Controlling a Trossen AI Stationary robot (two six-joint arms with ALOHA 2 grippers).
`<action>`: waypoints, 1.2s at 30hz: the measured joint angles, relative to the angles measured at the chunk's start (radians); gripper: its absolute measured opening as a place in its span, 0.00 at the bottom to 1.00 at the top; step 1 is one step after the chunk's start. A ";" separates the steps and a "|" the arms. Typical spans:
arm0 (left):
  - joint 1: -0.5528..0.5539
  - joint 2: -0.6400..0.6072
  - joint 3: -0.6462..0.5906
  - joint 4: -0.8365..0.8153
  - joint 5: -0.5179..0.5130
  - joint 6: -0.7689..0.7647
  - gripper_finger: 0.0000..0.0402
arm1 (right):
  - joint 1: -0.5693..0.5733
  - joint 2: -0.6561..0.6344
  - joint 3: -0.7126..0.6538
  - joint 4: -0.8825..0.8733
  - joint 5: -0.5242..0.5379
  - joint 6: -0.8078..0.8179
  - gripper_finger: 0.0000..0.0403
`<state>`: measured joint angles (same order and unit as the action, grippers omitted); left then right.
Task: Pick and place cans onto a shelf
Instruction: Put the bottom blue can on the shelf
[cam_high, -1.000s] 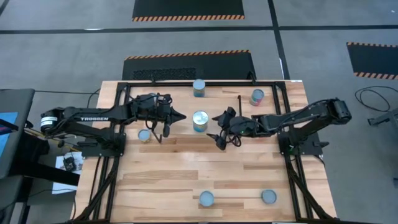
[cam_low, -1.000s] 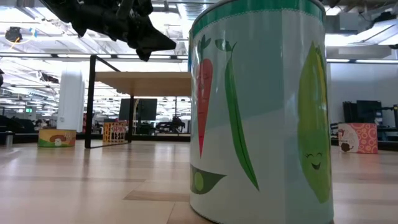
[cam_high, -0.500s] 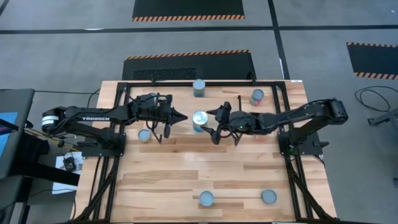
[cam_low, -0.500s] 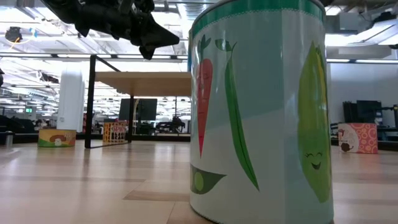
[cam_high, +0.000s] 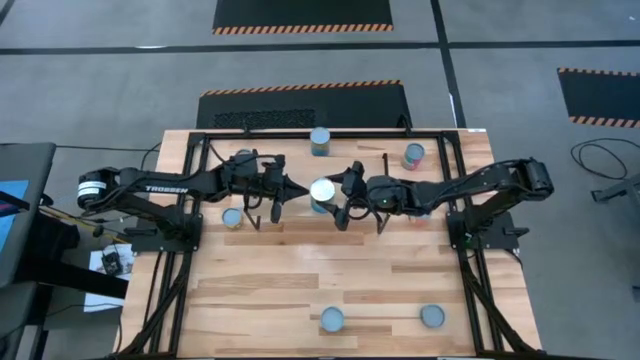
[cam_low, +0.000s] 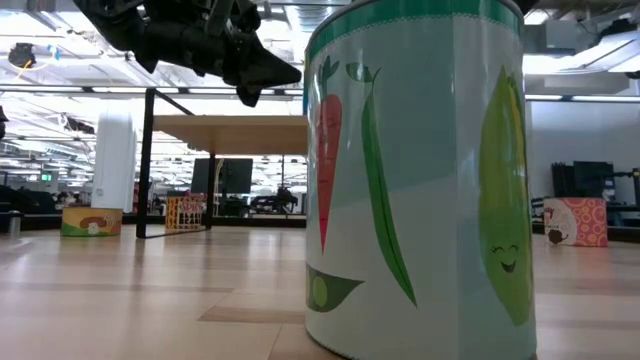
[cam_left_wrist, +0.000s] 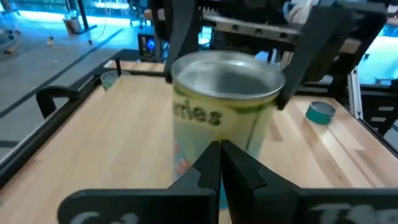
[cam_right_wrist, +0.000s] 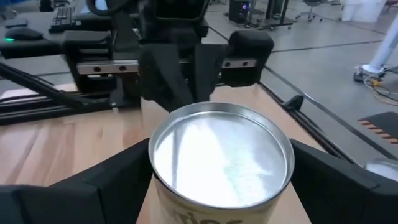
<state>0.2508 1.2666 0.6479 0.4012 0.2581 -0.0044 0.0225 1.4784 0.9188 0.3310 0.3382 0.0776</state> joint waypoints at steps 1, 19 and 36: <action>0.000 -0.001 0.000 0.005 0.000 0.000 0.00 | -0.005 0.000 0.000 0.000 -0.001 0.000 0.89; 0.029 -0.156 0.000 -0.071 -0.005 0.001 0.00 | -0.027 -0.170 0.000 -0.171 0.210 -0.064 0.79; 0.032 -0.187 0.000 -0.124 -0.037 0.009 0.00 | -0.091 -0.213 -0.001 -0.440 0.578 0.315 0.79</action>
<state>0.2825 1.0794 0.6479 0.2773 0.2211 0.0044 -0.0681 1.2654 0.9176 -0.1086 0.9161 0.3929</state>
